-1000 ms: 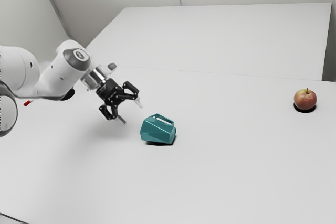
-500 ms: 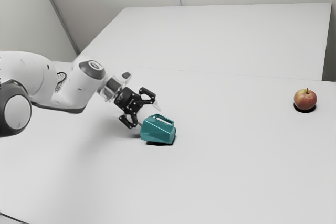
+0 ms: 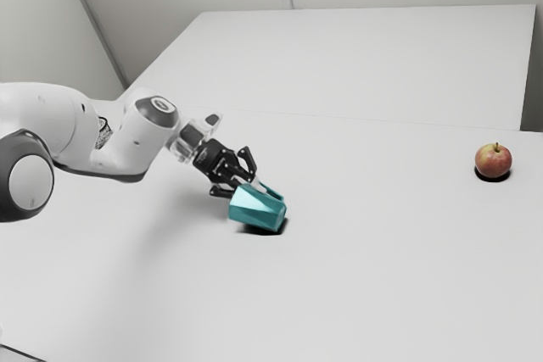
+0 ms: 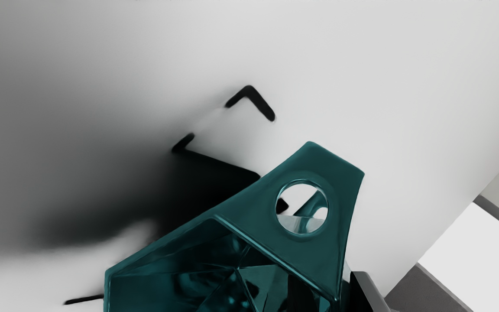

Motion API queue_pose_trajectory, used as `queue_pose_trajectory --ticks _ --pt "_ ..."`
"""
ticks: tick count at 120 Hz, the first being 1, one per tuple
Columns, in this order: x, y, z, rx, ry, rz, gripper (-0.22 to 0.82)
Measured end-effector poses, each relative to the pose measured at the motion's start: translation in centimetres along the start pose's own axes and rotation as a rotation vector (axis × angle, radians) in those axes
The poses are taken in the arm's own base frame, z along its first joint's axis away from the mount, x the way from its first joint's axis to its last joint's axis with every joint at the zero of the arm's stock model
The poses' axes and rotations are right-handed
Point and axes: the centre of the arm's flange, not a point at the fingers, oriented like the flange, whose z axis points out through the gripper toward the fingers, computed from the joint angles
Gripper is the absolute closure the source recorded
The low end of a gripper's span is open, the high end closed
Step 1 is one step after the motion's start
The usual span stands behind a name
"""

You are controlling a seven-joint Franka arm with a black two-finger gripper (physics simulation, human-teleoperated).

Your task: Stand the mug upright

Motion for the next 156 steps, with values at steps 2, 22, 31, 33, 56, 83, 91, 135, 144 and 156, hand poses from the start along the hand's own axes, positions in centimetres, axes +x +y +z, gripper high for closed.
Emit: queue_pose_trajectory --ticks 2,22,31,33,56,83,91,135,144,156 --pt "0.0 0.2 -0.1 0.000 0.002 0.003 0.67" --pt "-0.3 1.9 0.1 0.008 0.012 0.034 0.74" --pt "-0.3 2.1 0.3 0.013 0.015 0.035 0.77" --pt "-0.3 2.1 0.3 0.014 0.016 0.035 0.77" --pt "-2.2 4.6 -0.4 0.111 0.046 0.105 0.78" --pt "-5.9 9.0 -1.9 0.466 0.189 0.329 0.77" --pt "-6.5 9.5 -2.5 0.558 0.230 0.379 0.77" --pt "-9.4 7.7 -2.7 0.769 0.312 0.460 0.77" --pt "-9.9 7.3 -2.4 0.776 0.317 0.460 0.77" --pt "-10.0 7.0 -2.2 0.779 0.323 0.457 0.77"
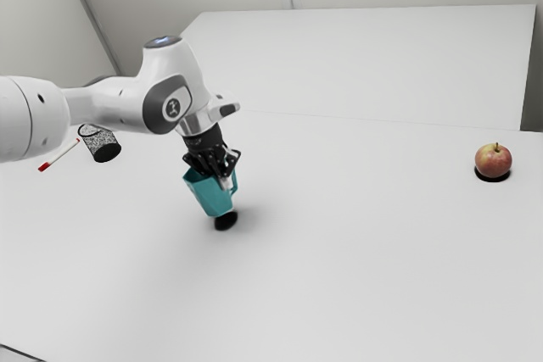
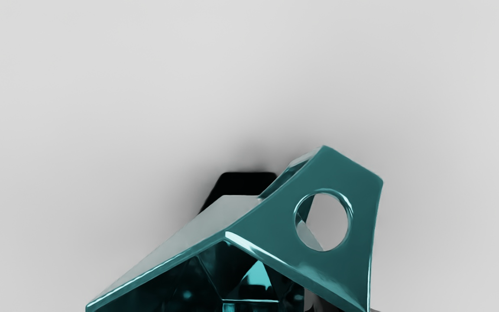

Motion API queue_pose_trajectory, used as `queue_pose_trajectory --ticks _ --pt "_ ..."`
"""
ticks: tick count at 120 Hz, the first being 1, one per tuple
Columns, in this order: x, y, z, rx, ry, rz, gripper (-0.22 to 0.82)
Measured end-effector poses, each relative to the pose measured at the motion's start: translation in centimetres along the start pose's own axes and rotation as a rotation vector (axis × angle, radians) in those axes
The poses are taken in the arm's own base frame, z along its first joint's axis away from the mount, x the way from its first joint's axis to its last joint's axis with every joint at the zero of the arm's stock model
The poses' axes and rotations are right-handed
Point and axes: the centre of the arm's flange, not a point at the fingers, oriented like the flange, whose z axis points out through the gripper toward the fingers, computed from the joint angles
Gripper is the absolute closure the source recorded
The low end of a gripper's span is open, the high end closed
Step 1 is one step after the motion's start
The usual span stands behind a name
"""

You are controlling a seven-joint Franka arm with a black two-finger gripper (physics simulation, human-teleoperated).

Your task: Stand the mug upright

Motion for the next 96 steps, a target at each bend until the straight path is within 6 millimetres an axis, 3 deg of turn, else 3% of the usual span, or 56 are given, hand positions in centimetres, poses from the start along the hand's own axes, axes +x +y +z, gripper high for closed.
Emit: queue_pose_trajectory --ticks 37,56,78,96 --pt "-0.6 -0.4 3.6 0.006 -0.017 -0.019 0.77" --pt "-0.4 -0.4 4.3 0.004 -0.006 -0.025 0.77" --pt "-0.4 -0.4 3.5 0.000 0.013 -0.029 0.37" --pt "-0.5 0.0 2.2 -0.001 0.036 -0.022 0.18"
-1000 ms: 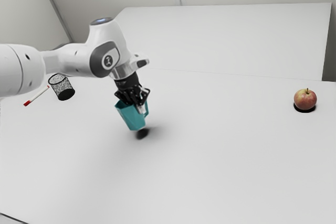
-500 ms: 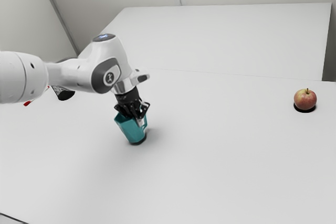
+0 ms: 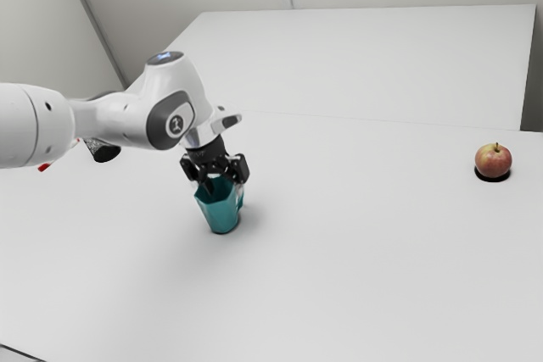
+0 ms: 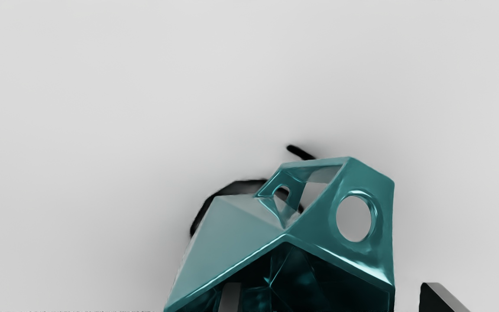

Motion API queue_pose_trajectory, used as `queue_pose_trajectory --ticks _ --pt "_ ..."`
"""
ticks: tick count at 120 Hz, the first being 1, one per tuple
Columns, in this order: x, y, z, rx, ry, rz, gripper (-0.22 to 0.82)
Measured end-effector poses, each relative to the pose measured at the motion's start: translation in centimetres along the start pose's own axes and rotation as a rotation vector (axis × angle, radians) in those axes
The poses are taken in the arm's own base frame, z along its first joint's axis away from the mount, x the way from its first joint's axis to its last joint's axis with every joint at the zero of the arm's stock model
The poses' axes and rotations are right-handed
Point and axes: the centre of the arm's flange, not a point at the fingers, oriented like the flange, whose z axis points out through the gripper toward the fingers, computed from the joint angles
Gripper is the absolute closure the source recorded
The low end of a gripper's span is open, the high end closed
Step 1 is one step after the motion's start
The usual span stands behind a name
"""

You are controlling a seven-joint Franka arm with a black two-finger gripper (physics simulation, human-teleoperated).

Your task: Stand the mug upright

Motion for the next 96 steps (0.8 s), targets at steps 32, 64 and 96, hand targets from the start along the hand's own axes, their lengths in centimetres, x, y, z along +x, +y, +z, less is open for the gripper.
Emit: queue_pose_trajectory --ticks 32,64,96 --pt "-0.8 2.8 -5.6 -0.010 0.097 0.051 0.05" --pt "0.0 5.5 -12.7 0.065 0.164 0.162 0.01" --pt "-0.7 7.4 -18.8 0.102 0.162 0.211 0.00"
